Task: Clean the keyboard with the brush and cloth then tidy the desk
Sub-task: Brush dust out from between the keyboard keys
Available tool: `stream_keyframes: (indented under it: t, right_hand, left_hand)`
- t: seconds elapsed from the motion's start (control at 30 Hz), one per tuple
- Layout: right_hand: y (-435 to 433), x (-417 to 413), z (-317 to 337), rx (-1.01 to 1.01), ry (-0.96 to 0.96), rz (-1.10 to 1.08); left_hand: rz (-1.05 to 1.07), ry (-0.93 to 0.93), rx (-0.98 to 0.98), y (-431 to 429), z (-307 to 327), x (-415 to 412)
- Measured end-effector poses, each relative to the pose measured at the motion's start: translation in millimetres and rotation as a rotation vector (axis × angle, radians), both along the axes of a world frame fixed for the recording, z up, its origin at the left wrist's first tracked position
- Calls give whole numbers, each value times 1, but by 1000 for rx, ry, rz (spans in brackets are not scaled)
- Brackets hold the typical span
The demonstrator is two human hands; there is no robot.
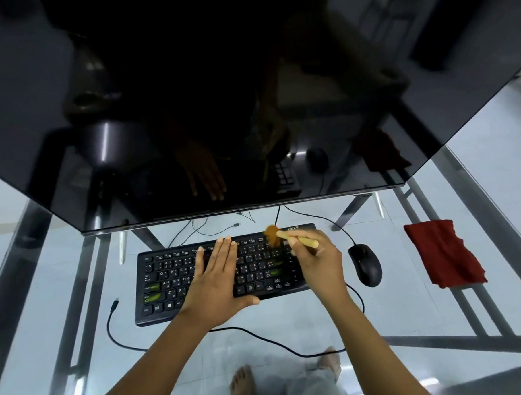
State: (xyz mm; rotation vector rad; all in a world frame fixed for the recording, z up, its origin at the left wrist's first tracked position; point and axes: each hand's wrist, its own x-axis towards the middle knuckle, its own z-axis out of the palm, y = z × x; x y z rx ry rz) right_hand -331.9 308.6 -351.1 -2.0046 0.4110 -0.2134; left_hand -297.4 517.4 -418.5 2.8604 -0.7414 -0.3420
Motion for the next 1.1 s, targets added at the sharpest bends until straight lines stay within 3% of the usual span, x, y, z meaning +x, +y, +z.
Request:
stream_keyframes:
  t: [0.1,0.23,0.33,0.4,0.47,0.53,0.6,0.67,0.73,0.8,0.87,0.93,1.0,1.1]
  right_hand:
    - [9,-10,0,48,177,239]
    - [6,-22,2,-29,102,168]
    - [0,-33,2,-90,232,320]
    - [-13,-39,1,-177,232,186]
    - [-29,-44,4,-114,167,36]
    - [-36,-47,6,-4,187,65]
    - [-38,-49,5,-41,222,162]
    - [-42,-47,4,-80,164,47]
    - [-46,-43,8,30,116,-39]
    - [-43,-36,10,120,220,49]
    - [-46,-34,6,-25,307,62]
    - [-58,-30,8,-230,238,-130]
    - [-67,-27,12,-158,160,-212]
    - [-63,-23,11,-159,229,-56]
  left_hand:
    - [5,7,22,3,0,-1]
    - [22,7,12,2,-2,-4]
    - [20,17,12,2,-1,-4]
    - [23,22,15,0,1,-5]
    - [17,15,11,-6,5,-4]
    - [1,5,1,-12,7,-3]
    - [-14,5,-15,-20,8,-2]
    - [-18,6,-22,-28,8,-1]
    - [-17,13,-30,-35,10,2]
    - [-16,33,-23,-38,12,3]
    - [0,56,-23,-38,10,3]
    - [15,78,-27,-38,9,2]
    - [19,86,-28,-39,9,2]
    - [22,93,-9,-36,8,2]
